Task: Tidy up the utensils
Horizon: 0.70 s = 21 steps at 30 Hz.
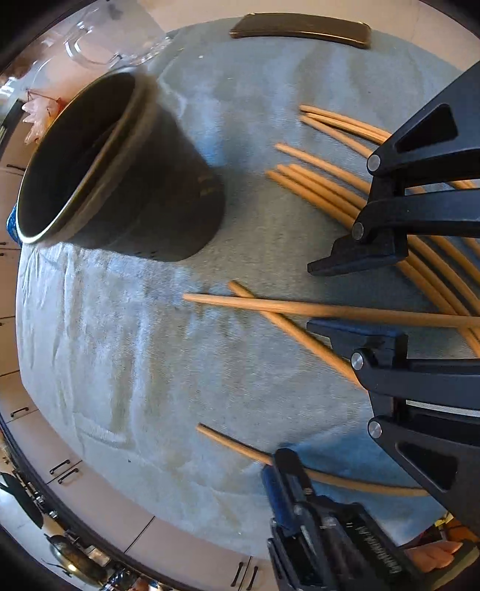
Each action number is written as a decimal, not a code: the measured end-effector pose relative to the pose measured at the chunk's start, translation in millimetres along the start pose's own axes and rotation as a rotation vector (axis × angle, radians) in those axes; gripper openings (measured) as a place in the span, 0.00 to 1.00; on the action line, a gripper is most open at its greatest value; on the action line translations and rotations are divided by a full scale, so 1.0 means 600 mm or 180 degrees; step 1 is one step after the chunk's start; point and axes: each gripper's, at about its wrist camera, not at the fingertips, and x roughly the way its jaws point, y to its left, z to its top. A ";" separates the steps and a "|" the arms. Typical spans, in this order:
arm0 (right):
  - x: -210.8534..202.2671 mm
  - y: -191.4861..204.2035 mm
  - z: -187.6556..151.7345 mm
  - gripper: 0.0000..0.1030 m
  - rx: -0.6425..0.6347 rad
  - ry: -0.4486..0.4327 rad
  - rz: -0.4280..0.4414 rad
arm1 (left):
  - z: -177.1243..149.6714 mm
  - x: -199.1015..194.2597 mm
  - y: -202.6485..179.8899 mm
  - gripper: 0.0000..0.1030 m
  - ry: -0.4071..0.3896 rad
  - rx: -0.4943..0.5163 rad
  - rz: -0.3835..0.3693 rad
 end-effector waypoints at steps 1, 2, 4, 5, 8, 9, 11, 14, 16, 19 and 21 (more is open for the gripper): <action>0.002 0.001 0.006 0.25 -0.0005 0.0011 -0.0007 | 0.001 0.000 -0.001 0.15 -0.0011 0.0001 -0.0004; 0.004 0.002 0.013 0.25 -0.0011 0.0022 -0.0005 | 0.001 0.001 -0.002 0.15 -0.0023 0.0007 -0.0007; 0.005 0.002 0.022 0.19 -0.0015 0.0011 0.0023 | -0.002 0.000 -0.002 0.08 -0.0071 0.0043 0.0002; 0.005 0.003 0.025 0.10 -0.0029 -0.0006 0.0025 | -0.005 -0.001 -0.002 0.06 -0.0088 0.0053 0.0023; -0.012 -0.010 0.006 0.07 -0.0008 -0.0110 0.0120 | -0.018 -0.016 0.001 0.06 -0.0170 0.0009 0.0009; -0.021 -0.012 0.000 0.07 -0.0017 -0.0176 0.0147 | -0.023 -0.024 -0.002 0.06 -0.0221 0.0016 0.0007; -0.047 -0.020 -0.018 0.07 0.0006 -0.0319 0.0228 | -0.034 -0.046 -0.002 0.06 -0.0321 0.0058 0.0000; -0.096 -0.031 -0.043 0.07 0.0012 -0.0588 0.0329 | -0.054 -0.085 -0.014 0.06 -0.0490 0.0155 0.0007; -0.127 -0.040 -0.069 0.07 0.0030 -0.0742 0.0393 | -0.069 -0.114 -0.025 0.06 -0.0611 0.0241 -0.0001; -0.179 -0.058 -0.111 0.07 0.0064 -0.1005 0.0474 | -0.096 -0.158 -0.041 0.06 -0.0842 0.0357 0.0005; -0.212 -0.073 -0.141 0.07 0.0091 -0.1179 0.0471 | -0.116 -0.186 -0.052 0.06 -0.1007 0.0419 0.0013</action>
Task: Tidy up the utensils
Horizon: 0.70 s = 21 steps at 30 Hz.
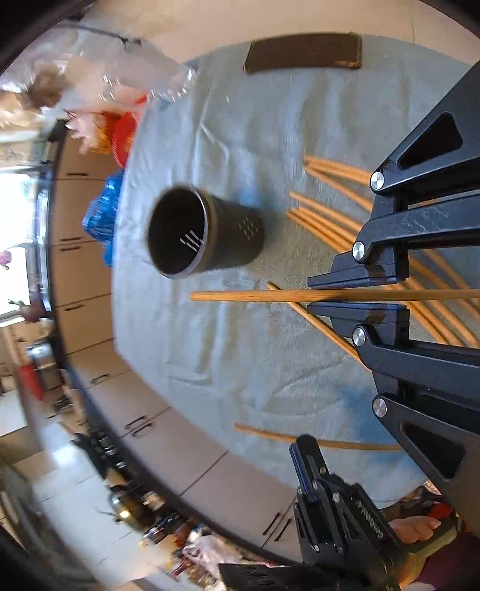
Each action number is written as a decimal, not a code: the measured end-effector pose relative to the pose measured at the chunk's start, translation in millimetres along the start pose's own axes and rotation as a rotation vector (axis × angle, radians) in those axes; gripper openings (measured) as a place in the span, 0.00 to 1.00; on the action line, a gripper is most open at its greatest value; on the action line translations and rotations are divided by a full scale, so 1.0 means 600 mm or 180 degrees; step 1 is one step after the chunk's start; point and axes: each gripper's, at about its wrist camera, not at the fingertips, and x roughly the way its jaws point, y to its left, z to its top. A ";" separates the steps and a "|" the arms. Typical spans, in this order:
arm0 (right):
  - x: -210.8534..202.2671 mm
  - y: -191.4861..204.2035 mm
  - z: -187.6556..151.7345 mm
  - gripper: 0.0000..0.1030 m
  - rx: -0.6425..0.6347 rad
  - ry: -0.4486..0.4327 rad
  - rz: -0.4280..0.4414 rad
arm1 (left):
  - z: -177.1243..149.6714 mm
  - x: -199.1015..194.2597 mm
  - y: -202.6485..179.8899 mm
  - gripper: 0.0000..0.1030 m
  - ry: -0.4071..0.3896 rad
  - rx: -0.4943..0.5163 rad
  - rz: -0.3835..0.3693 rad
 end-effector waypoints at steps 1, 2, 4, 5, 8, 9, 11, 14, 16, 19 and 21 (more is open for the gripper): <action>-0.003 0.008 0.008 0.07 -0.0003 -0.0048 -0.0007 | -0.003 -0.013 -0.007 0.06 -0.0064 0.0024 0.0002; -0.009 0.009 0.006 0.07 -0.0007 -0.0104 -0.0012 | -0.003 -0.021 -0.013 0.06 -0.0110 0.0044 -0.0002; -0.038 0.008 -0.007 0.07 -0.0031 -0.0214 -0.0046 | -0.014 -0.047 -0.022 0.06 -0.0236 0.0105 -0.0011; -0.052 0.007 -0.016 0.07 -0.0056 -0.0274 -0.0057 | -0.020 -0.061 -0.027 0.06 -0.0304 0.0141 0.0007; -0.081 0.008 -0.029 0.07 -0.0073 -0.0393 -0.0049 | -0.024 -0.089 -0.046 0.06 -0.0460 0.0225 0.0029; -0.094 0.006 -0.034 0.07 -0.0068 -0.0454 -0.0044 | -0.025 -0.103 -0.052 0.06 -0.0524 0.0249 -0.0005; -0.110 0.001 -0.037 0.07 -0.0036 -0.0547 -0.0041 | -0.025 -0.119 -0.060 0.06 -0.0610 0.0258 -0.0056; -0.138 -0.016 -0.034 0.07 0.0074 -0.0734 0.0003 | -0.015 -0.141 -0.072 0.06 -0.0729 0.0241 -0.0119; -0.152 -0.024 -0.030 0.07 0.0127 -0.0834 0.0021 | -0.002 -0.152 -0.082 0.06 -0.0822 0.0230 -0.0172; -0.171 -0.036 -0.013 0.07 0.0203 -0.1013 0.0048 | 0.028 -0.164 -0.096 0.06 -0.0969 0.0248 -0.0228; -0.179 -0.044 0.000 0.07 0.0275 -0.1128 0.0084 | 0.052 -0.164 -0.105 0.06 -0.1022 0.0248 -0.0264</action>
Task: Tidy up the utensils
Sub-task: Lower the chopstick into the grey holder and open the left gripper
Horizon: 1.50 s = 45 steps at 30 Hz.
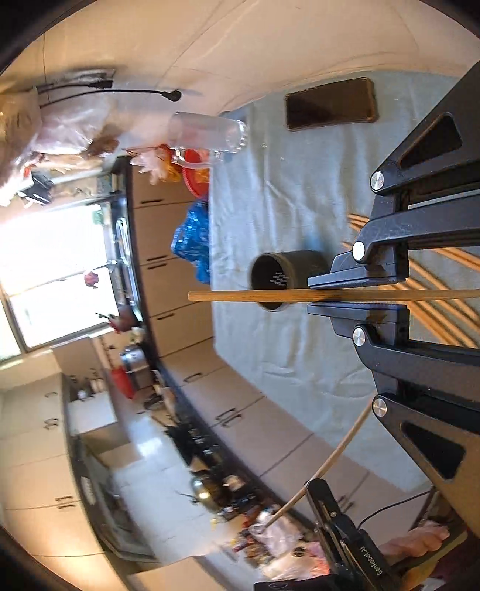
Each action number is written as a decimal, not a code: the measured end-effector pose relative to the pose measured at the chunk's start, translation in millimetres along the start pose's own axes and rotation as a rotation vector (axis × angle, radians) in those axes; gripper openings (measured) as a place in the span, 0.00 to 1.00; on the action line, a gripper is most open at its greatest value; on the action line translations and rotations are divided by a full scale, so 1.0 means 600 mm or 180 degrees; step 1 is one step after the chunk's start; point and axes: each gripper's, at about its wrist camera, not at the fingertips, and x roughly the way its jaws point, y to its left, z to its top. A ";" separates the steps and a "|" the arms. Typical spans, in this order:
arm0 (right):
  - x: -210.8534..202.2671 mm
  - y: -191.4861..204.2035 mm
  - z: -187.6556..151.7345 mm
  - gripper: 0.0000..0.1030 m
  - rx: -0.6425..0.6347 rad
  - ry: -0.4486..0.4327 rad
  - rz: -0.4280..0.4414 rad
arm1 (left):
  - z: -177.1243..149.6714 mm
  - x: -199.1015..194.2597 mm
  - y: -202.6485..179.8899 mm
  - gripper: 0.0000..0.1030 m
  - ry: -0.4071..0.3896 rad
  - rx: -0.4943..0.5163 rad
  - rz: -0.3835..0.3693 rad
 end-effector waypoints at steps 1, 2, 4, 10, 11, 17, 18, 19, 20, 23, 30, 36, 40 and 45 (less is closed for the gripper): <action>-0.001 -0.002 0.007 0.07 0.0032 -0.0049 0.0009 | 0.012 0.005 -0.003 0.06 -0.0022 -0.0006 -0.0027; -0.001 -0.007 0.018 0.07 0.0089 -0.0131 0.0023 | 0.029 0.013 -0.005 0.06 -0.0044 -0.0020 -0.0058; 0.003 -0.012 0.038 0.07 0.0177 -0.0242 0.0049 | 0.055 0.029 -0.010 0.06 -0.0070 -0.0033 -0.0095; 0.031 -0.016 0.113 0.07 0.0361 -0.0684 -0.0004 | 0.149 0.081 -0.025 0.06 -0.0161 -0.0037 -0.0156; 0.038 -0.016 0.125 0.07 0.0373 -0.0743 -0.0028 | 0.162 0.089 -0.025 0.06 -0.0168 -0.0054 -0.0167; 0.099 -0.024 0.183 0.07 0.0495 -0.1007 -0.0222 | 0.224 0.163 -0.021 0.06 -0.0115 -0.0197 -0.0179; 0.108 -0.027 0.187 0.07 0.0504 -0.1046 -0.0254 | 0.228 0.177 -0.021 0.06 -0.0100 -0.0201 -0.0146; 0.117 -0.029 0.190 0.07 0.0507 -0.1076 -0.0286 | 0.231 0.194 -0.020 0.06 -0.0077 -0.0196 -0.0112; 0.125 -0.034 0.194 0.07 0.0511 -0.1089 -0.0304 | 0.233 0.210 -0.019 0.06 -0.0048 -0.0191 -0.0084; 0.157 -0.040 0.193 0.07 0.0534 -0.1052 -0.0364 | 0.231 0.263 -0.017 0.06 0.0124 -0.0189 -0.0021; 0.239 -0.071 0.161 0.08 0.0612 -0.0506 -0.0376 | 0.201 0.334 0.000 0.06 0.0447 -0.0270 0.0086; 0.268 -0.101 0.139 0.10 0.0755 -0.0257 -0.0355 | 0.196 0.315 0.003 0.13 0.0365 -0.0262 0.0116; 0.258 -0.100 0.135 0.46 0.0800 -0.0276 -0.0341 | 0.195 0.287 0.003 0.23 0.0302 -0.0254 0.0110; 0.216 -0.090 0.138 0.47 0.0771 -0.0336 -0.0343 | 0.184 0.237 0.002 0.25 0.0211 -0.0185 0.0165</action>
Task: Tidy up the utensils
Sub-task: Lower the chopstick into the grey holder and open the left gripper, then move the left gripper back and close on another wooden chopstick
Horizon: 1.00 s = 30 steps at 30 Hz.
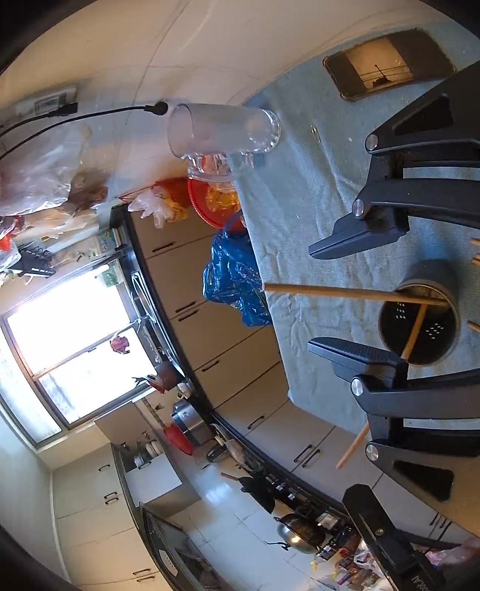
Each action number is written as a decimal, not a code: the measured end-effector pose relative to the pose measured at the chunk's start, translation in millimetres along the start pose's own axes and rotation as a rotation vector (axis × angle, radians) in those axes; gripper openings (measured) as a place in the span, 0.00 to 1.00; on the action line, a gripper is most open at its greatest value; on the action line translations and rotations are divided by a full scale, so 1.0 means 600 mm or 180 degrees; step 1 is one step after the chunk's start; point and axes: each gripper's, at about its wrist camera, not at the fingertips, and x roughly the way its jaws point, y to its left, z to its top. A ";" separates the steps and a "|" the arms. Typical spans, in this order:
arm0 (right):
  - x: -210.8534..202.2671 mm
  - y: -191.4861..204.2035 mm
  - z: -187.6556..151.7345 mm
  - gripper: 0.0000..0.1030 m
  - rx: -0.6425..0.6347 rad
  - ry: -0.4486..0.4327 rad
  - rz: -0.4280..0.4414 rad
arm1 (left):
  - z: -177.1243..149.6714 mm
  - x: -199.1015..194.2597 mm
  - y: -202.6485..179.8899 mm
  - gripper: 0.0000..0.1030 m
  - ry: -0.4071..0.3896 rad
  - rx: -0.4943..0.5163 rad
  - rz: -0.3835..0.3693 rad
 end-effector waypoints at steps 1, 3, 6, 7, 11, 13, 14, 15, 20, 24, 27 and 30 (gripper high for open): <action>-0.011 0.003 0.001 0.48 -0.0010 -0.0010 -0.0003 | -0.003 -0.012 0.002 0.26 -0.0026 0.0000 0.0007; -0.037 0.005 0.000 0.50 -0.0029 -0.0028 -0.0006 | -0.011 -0.043 0.007 0.29 -0.0097 -0.0004 0.0023; -0.081 0.009 -0.004 0.53 -0.0085 -0.0046 -0.0010 | -0.025 -0.086 0.016 0.36 -0.0206 -0.0006 0.0058; -0.099 0.011 -0.007 0.55 -0.0125 -0.0047 -0.0017 | -0.033 -0.103 0.020 0.38 -0.0251 -0.0005 0.0077; -0.162 0.012 -0.031 0.61 -0.0292 0.0009 -0.0084 | -0.072 -0.157 0.036 0.43 -0.0326 0.0033 0.0155; -0.188 0.007 -0.047 0.62 -0.0347 0.0075 -0.0127 | -0.095 -0.174 0.045 0.44 -0.0326 0.0041 0.0188; -0.200 0.002 -0.056 0.62 -0.0375 0.0117 -0.0149 | -0.108 -0.180 0.051 0.45 -0.0315 0.0045 0.0206; -0.218 -0.005 -0.068 0.63 -0.0420 0.0176 -0.0196 | -0.121 -0.183 0.057 0.46 -0.0291 0.0044 0.0219; -0.289 -0.045 -0.103 0.66 -0.0728 0.0372 -0.0551 | -0.188 -0.165 0.083 0.46 -0.0014 0.0013 0.0243; -0.326 -0.081 -0.127 0.78 -0.1131 0.0509 -0.1146 | -0.243 -0.108 0.091 0.46 0.0312 0.0085 0.0291; -0.315 -0.107 -0.155 0.79 -0.1186 0.0736 -0.1261 | -0.270 -0.050 0.083 0.46 0.0575 0.0142 0.0282; -0.273 -0.135 -0.198 0.79 -0.0864 0.1086 -0.0849 | -0.308 0.012 0.077 0.46 0.0895 0.0174 0.0244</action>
